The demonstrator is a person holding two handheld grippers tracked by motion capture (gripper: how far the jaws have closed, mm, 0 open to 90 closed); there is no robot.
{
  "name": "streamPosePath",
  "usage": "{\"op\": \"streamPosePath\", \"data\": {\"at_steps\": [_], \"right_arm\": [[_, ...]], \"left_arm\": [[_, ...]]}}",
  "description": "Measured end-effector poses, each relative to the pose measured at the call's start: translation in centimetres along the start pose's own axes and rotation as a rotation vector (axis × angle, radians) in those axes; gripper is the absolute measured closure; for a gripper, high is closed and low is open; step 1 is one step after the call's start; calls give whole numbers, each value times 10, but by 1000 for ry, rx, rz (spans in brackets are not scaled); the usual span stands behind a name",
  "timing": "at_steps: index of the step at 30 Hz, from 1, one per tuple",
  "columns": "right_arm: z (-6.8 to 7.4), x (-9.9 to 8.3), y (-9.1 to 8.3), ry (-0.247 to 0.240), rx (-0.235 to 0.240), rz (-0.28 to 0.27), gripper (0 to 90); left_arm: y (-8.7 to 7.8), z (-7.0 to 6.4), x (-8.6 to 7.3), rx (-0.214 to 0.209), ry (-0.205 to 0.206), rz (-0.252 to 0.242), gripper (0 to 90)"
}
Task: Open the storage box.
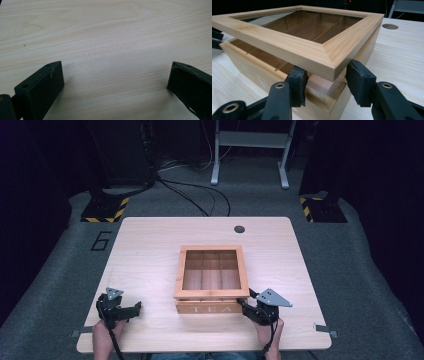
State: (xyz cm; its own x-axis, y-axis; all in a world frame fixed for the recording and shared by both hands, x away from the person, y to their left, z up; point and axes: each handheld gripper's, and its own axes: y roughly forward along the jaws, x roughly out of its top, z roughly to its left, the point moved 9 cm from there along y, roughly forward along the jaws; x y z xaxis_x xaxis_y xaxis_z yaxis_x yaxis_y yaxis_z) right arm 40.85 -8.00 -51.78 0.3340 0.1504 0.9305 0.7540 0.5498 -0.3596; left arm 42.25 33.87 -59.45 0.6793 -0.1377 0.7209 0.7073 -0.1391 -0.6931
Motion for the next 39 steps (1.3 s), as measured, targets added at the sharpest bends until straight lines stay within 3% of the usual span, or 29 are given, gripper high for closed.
{"op": "streamPosePath", "data": {"at_steps": [19, 39], "right_arm": [[-15, 30, 2, 19, -109, -115, 477], [-15, 59, 3, 11, -128, -178, 528]], "left_arm": [[0, 0, 0, 3, -1, -5, 3], [0, 0, 0, 3, -1, -5, 4]]}}
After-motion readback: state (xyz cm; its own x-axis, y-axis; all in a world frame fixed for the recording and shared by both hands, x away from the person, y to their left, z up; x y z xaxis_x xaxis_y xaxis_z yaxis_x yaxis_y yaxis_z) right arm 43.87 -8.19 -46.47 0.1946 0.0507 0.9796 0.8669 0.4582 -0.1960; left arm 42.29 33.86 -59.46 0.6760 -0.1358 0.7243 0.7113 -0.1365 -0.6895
